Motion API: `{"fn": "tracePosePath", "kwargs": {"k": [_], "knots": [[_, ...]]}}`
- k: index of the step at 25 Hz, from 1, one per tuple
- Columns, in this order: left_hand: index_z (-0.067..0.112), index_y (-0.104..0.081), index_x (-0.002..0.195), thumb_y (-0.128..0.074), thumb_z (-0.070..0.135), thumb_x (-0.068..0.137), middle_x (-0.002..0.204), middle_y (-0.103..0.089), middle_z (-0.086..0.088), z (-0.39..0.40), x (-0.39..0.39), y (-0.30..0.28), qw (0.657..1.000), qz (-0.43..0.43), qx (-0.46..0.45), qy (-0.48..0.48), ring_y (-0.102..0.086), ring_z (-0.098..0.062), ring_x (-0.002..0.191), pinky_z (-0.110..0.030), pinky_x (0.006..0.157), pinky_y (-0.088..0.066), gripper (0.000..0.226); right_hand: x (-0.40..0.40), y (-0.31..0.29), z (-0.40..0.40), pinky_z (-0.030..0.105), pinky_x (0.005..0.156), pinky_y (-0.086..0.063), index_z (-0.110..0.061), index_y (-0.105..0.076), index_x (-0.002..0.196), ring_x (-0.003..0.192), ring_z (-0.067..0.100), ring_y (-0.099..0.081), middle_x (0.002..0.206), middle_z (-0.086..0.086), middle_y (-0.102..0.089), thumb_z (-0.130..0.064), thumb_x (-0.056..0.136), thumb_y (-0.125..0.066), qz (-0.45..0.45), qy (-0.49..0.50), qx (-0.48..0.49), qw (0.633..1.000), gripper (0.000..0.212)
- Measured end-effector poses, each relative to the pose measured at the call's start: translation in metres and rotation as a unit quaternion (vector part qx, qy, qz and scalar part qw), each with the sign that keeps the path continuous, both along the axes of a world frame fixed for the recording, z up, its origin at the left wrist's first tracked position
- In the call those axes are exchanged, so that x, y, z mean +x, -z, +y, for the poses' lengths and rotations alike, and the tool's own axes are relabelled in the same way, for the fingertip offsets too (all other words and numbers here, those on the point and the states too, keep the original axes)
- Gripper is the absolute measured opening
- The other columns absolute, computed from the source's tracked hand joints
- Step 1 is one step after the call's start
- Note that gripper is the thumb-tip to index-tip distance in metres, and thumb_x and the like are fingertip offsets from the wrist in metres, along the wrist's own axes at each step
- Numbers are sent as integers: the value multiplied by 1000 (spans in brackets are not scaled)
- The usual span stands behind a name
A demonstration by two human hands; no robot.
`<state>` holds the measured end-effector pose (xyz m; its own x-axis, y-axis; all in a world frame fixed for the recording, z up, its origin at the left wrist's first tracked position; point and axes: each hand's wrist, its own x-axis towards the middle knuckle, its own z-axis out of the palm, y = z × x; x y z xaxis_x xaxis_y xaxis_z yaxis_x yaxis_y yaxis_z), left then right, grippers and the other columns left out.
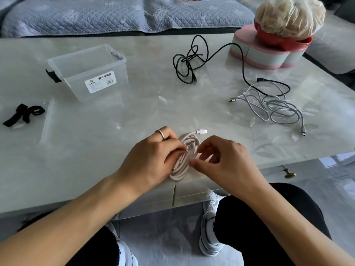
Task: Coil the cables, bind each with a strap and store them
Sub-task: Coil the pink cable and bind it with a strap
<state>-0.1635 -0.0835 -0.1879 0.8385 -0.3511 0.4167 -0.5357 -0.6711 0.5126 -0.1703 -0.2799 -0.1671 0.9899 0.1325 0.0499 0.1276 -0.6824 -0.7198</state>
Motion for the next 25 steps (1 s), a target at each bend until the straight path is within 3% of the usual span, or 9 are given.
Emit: {"fn": "tracePosePath", "kwargs": {"k": [3, 5, 7, 10, 13, 18, 20, 22, 25], "knots": [[17, -73, 96, -62, 27, 91, 94, -60, 7, 0, -1, 1, 1000, -18, 19, -13, -61, -14, 75, -32, 63, -53, 16, -10, 3, -6, 9, 60, -37, -31, -68, 89, 69, -1, -51, 84, -14, -57, -47, 71, -75, 14, 0, -91, 996, 25], [16, -74, 96, -63, 24, 91, 94, -60, 6, 1, 1, 3, 1000, -12, 7, -5, -61, -13, 78, -28, 68, -51, 15, -17, 4, -7, 13, 61, -38, -33, -72, 93, 70, 0, -51, 88, -14, -55, -51, 72, -74, 8, 18, -85, 996, 27], [14, -75, 96, -65, 20, 90, 93, -60, 4, 3, 5, 4, 1000, -7, -5, 9, -60, -11, 79, -22, 71, -49, 13, -22, 4, -2, 26, 65, -47, -34, -75, 99, 72, 4, -54, 90, -14, -56, -52, 74, -75, -5, 37, -62, 997, 31], [13, -75, 96, -67, 18, 89, 92, -60, 3, 5, 7, 5, 1000, -4, -13, 19, -60, -11, 80, -24, 73, -49, 12, -25, 3, 9, 34, 68, -49, -33, -76, 99, 78, 13, -59, 92, -10, -58, -49, 78, -74, -28, 45, -45, 998, 26], [14, -74, 97, -64, 21, 91, 94, -59, 4, 5, 5, 6, 1000, -8, -3, 13, -61, -13, 81, -33, 70, -51, 13, -22, 1, 16, 36, 70, -49, -26, -75, 88, 77, 17, -58, 89, -5, -59, -36, 83, -71, -32, 26, -67, 997, 12], [16, -71, 97, -59, 26, 94, 97, -58, 5, 4, 1, 3, 998, -33, 44, 12, -60, -15, 78, -35, 62, -52, 16, -14, -14, 15, 32, 71, -44, -7, -60, 86, 81, 23, -55, 88, 7, -59, -27, 90, -51, 40, -57, -165, 984, 22], [16, -71, 96, -60, 25, 93, 95, -60, 3, 3, 1, 1, 996, -50, 69, 5, -59, -16, 74, -30, 59, -49, 14, -6, -24, 5, 33, 68, -48, -3, -65, 83, 75, 25, -61, 82, 12, -67, -25, 87, -56, 126, -26, -99, 987, 24], [16, -72, 94, -60, 25, 93, 93, -60, 2, 2, 1, -1, 994, -63, 85, 1, -59, -17, 72, -26, 59, -45, 14, -4, -30, -4, 36, 72, -56, -6, -70, 79, 64, 18, -67, 72, 7, -72, -21, 86, -62, 224, 21, 39, 974, 18], [15, -71, 94, -57, 26, 94, 92, -60, 1, 2, 2, -1, 992, -74, 99, 6, -59, -20, 71, -30, 57, -47, 18, -4, -30, -4, 41, 81, -58, -2, -71, 81, 66, 21, -71, 74, 10, -74, -12, 88, -62, 267, 69, 213, 937, 16]]}}
